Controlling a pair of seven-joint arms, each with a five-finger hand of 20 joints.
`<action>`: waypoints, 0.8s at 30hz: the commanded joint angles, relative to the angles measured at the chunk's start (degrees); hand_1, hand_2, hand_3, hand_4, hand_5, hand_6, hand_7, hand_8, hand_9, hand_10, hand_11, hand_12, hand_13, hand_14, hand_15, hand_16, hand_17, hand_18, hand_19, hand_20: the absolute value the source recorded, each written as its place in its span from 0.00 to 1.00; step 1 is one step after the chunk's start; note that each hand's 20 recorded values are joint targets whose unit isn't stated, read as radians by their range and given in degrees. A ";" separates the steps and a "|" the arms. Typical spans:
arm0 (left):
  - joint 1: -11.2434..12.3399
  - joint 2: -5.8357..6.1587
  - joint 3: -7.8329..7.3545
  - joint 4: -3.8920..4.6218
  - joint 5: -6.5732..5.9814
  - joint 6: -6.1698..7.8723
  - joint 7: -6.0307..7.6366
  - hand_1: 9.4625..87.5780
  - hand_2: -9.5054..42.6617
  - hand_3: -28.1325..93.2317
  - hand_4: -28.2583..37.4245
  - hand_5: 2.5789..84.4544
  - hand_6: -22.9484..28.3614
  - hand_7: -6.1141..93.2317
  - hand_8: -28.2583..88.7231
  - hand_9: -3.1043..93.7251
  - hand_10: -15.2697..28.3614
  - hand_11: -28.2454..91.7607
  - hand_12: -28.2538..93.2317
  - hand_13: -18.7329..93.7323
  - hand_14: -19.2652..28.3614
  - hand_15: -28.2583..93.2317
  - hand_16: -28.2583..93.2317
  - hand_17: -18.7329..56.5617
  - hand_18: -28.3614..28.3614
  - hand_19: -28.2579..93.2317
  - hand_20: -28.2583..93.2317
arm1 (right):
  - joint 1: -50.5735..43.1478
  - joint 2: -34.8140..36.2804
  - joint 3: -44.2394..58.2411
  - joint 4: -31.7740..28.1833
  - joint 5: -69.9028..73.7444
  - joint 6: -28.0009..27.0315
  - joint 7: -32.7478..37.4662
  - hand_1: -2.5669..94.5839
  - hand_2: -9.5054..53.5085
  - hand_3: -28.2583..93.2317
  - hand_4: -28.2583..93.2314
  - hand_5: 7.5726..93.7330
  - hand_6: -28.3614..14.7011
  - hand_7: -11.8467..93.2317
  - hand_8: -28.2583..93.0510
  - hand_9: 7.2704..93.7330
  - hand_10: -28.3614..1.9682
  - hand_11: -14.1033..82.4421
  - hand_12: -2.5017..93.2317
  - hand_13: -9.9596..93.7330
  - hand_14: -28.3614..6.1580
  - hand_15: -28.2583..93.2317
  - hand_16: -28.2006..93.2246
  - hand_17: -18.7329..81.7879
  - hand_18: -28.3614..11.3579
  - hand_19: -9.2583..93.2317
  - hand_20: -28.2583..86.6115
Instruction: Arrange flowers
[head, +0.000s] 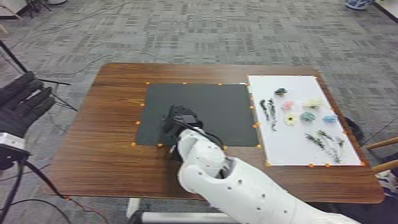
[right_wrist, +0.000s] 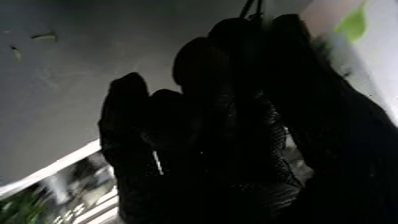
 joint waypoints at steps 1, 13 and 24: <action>-1.58 0.84 1.08 0.44 -0.19 1.44 -0.44 0.21 0.42 0.80 0.00 0.43 0.62 0.12 0.19 0.36 0.67 0.32 0.34 0.36 0.71 0.41 0.22 0.22 0.71 0.40 0.32 | -1.30 -1.77 -0.65 1.17 -4.97 -3.85 -1.18 0.56 0.00 0.82 0.04 0.79 0.63 0.57 0.38 0.84 0.51 0.56 0.56 0.74 0.29 0.86 0.60 0.53 0.00 0.93 0.55; -0.11 -0.23 1.01 -0.36 -0.41 1.78 -0.41 0.22 0.40 0.80 0.00 0.43 0.62 0.12 0.19 0.36 0.67 0.32 0.34 0.36 0.71 0.41 0.22 0.22 0.71 0.40 0.32 | -1.83 -1.64 -0.28 0.83 -5.66 -7.08 -1.15 0.53 0.00 0.78 0.04 0.75 0.56 0.44 0.37 0.80 0.41 0.62 0.44 0.72 0.26 0.86 0.59 0.51 0.00 0.92 0.55; -0.34 -0.31 1.83 -0.34 -1.00 1.96 -0.04 0.22 0.39 0.80 0.00 0.43 0.62 0.11 0.20 0.36 0.67 0.31 0.34 0.37 0.71 0.40 0.23 0.22 0.71 0.39 0.32 | -1.97 -1.96 0.79 0.99 -4.67 -5.86 -1.01 0.45 0.00 0.85 0.04 0.69 0.49 0.39 0.17 0.76 0.35 0.64 0.35 0.71 0.27 0.86 0.58 0.50 0.00 0.91 0.55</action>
